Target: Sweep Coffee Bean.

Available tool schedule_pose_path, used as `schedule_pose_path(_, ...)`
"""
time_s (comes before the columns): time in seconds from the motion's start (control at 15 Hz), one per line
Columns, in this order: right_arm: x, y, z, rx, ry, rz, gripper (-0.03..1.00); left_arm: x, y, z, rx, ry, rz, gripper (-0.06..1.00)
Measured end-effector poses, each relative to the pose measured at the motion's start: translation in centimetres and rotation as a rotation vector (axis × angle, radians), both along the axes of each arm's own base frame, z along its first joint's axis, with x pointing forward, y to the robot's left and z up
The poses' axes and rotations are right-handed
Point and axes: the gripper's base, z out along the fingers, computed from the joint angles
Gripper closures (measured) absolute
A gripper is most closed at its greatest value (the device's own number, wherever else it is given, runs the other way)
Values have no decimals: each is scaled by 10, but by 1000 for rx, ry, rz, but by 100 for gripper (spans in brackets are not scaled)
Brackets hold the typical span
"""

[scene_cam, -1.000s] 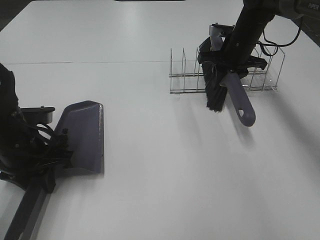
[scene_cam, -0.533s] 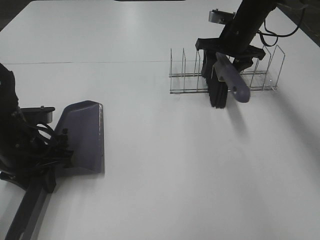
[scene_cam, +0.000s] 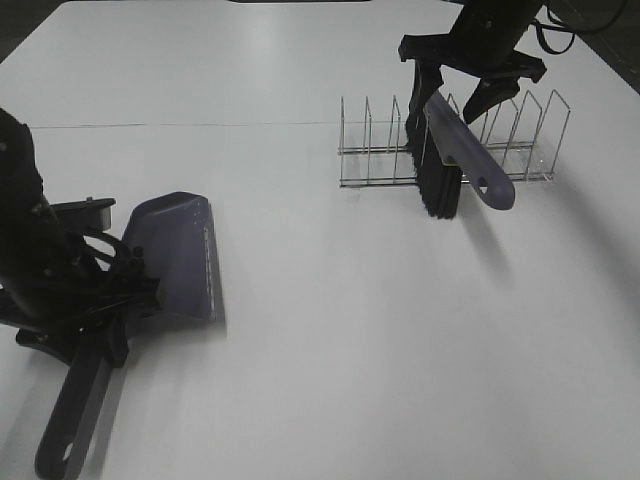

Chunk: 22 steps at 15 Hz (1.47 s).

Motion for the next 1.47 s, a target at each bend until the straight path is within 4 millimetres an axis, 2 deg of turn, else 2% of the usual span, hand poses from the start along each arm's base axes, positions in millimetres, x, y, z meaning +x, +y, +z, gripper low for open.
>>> schedule_pose_path(0.33,0,2,0,19,3,-3,34,18,-6,11,-5,-36,-9,60)
schedule_pose_path(0.47,0,2,2,20,0,-3,34,24,-7,3,6,-26,-16,60)
schedule_pose_path(0.8,-4,1,21,23,-38,-2,34,38,-12,-14,17,-8,-33,60)
schedule_pose_path(1.07,-4,1,21,22,-38,-2,34,39,-13,-16,18,-3,-32,60)
schedule_pose_path(1.13,-4,1,21,22,-38,-2,34,39,-13,-16,11,-1,-24,55)
schedule_pose_path(1.27,-4,1,21,22,-38,-2,34,39,-15,-15,-1,5,-12,36)
schedule_pose_path(1.33,-4,1,21,22,-38,-2,34,39,-15,-15,0,6,-15,30)
schedule_pose_path(1.47,-4,1,24,23,-43,-2,34,37,-15,-13,10,21,-30,27)
